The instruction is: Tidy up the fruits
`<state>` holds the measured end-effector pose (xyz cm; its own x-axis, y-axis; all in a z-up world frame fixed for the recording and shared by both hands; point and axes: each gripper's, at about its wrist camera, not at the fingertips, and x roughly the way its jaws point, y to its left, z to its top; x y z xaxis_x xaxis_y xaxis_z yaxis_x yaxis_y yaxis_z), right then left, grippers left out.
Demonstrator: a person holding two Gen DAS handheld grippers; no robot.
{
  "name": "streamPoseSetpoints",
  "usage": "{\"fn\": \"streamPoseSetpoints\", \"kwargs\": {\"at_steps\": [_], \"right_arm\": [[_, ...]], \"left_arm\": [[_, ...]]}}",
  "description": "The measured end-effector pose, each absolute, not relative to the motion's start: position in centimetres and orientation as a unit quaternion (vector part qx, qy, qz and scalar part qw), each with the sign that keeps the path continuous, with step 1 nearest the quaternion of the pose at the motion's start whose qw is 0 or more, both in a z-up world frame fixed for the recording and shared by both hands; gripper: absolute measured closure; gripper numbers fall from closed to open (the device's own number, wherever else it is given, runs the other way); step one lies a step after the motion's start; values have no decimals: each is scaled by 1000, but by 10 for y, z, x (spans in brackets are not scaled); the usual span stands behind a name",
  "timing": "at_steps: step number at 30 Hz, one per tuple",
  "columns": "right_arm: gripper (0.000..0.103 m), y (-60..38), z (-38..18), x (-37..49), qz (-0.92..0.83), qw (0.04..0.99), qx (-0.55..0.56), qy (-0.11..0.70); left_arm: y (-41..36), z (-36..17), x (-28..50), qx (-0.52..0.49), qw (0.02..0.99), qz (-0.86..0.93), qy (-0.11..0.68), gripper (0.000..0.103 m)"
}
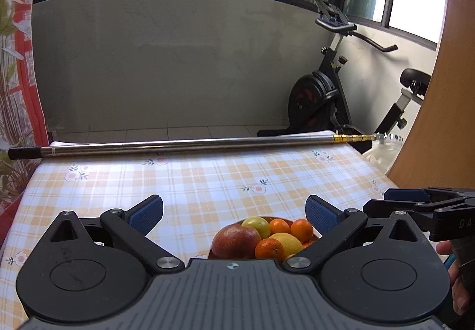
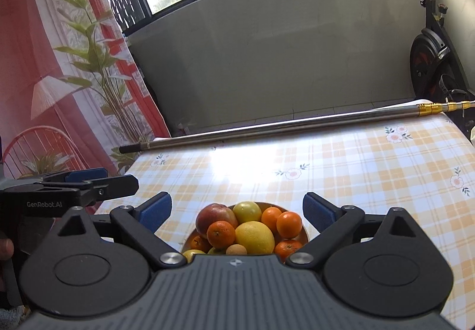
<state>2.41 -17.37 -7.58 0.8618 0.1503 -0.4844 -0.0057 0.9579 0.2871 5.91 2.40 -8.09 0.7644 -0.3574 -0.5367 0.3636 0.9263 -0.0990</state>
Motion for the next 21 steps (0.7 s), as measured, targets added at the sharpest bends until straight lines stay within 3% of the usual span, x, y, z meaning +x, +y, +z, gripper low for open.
{"fn": "streamPoseSetpoints", "kwargs": {"at_steps": [5, 21], "right_arm": [[0, -169, -55, 9, 21, 966, 136, 219], [0, -145, 7, -26, -5, 984, 98, 148]], "left_arm": [[38, -50, 33, -19, 953, -181, 243, 0], [37, 32, -16, -3, 984, -116, 136, 0]]}}
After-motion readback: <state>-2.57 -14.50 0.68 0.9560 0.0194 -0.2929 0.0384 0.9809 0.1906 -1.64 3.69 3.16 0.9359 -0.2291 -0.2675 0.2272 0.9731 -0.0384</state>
